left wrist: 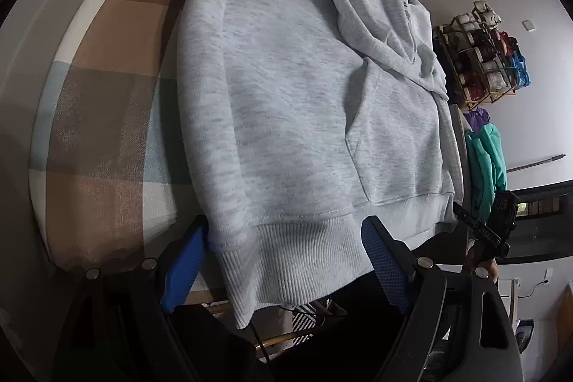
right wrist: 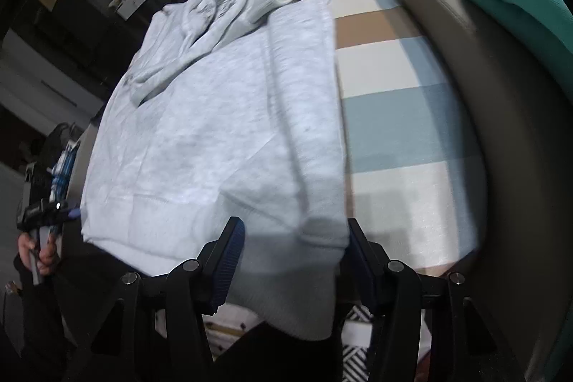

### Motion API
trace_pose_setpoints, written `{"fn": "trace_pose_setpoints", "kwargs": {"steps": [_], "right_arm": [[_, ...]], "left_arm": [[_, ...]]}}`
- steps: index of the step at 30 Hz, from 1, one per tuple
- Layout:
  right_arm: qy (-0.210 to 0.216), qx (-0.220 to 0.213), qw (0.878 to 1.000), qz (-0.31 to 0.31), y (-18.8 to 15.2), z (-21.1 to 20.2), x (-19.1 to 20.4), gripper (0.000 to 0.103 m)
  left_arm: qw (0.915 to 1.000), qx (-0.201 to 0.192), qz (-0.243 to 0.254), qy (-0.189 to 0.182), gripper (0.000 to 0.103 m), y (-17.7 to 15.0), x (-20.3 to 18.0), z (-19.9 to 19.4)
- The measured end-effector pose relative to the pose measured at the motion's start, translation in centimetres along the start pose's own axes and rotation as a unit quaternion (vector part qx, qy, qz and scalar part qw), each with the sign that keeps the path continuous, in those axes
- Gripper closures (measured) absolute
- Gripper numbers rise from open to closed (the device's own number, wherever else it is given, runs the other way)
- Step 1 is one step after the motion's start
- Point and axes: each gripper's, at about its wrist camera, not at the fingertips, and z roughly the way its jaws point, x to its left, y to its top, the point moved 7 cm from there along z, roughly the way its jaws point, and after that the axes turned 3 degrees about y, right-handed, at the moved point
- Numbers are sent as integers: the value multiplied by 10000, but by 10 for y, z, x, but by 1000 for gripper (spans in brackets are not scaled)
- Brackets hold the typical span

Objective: Fold large clothes

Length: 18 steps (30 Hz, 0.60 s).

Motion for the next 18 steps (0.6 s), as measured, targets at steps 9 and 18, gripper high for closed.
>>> {"fn": "trace_pose_setpoints", "kwargs": {"steps": [9,18], "right_arm": [[1493,-1343,9796,70,31,-75,35,91],[1285,-817,9883,72,13,-35,41,71]], "left_arm": [[9981,-404,289,-368,66,4,-17,-20],[9998,-193,24,38,59,2,-1,-4]]}}
